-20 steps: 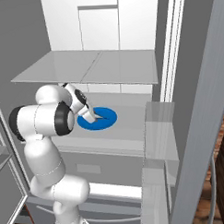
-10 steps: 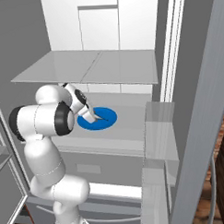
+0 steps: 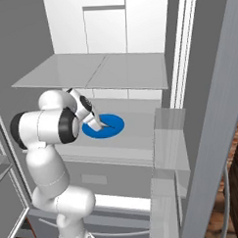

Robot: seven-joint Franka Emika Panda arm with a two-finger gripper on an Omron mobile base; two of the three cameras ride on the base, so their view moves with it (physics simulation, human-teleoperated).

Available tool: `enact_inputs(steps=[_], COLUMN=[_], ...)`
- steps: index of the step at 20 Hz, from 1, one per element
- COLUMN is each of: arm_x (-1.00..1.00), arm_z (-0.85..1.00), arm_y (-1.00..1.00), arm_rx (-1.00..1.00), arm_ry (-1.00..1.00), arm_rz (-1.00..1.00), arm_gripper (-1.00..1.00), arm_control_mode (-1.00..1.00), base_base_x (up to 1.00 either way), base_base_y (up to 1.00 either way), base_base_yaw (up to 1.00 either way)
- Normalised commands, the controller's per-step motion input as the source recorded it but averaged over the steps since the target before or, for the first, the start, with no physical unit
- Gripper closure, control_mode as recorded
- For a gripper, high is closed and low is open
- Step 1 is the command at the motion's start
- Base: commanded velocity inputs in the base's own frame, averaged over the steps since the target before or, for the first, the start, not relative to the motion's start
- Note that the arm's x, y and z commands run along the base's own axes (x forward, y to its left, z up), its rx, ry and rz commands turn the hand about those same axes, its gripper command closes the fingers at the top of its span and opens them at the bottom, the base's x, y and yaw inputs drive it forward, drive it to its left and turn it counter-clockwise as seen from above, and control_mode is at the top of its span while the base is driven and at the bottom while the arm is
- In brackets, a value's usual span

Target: Retrieve the fish from the fridge and place it on the saucepan with marinade on the stove.

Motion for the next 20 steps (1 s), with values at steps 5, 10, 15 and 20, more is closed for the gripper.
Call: enact_inputs(steps=[5,10,15,20], arm_x=[0.00,0.00,0.00,0.00], arm_z=[-0.39,-0.41,-0.38,-0.34], arm_y=[0.00,0.00,0.00,0.00], arm_rx=[0.00,0.00,0.00,0.00], arm_ry=[0.00,0.00,0.00,0.00], arm_rz=[0.00,0.00,0.00,0.00], arm_gripper=[-1.00,-1.00,1.00,1.00], arm_control_mode=[-1.00,-1.00,-1.00,-1.00], base_base_x=[0.00,0.00,0.00,0.00], base_base_y=[0.00,0.00,0.00,0.00], base_base_yaw=[0.00,0.00,0.00,0.00])
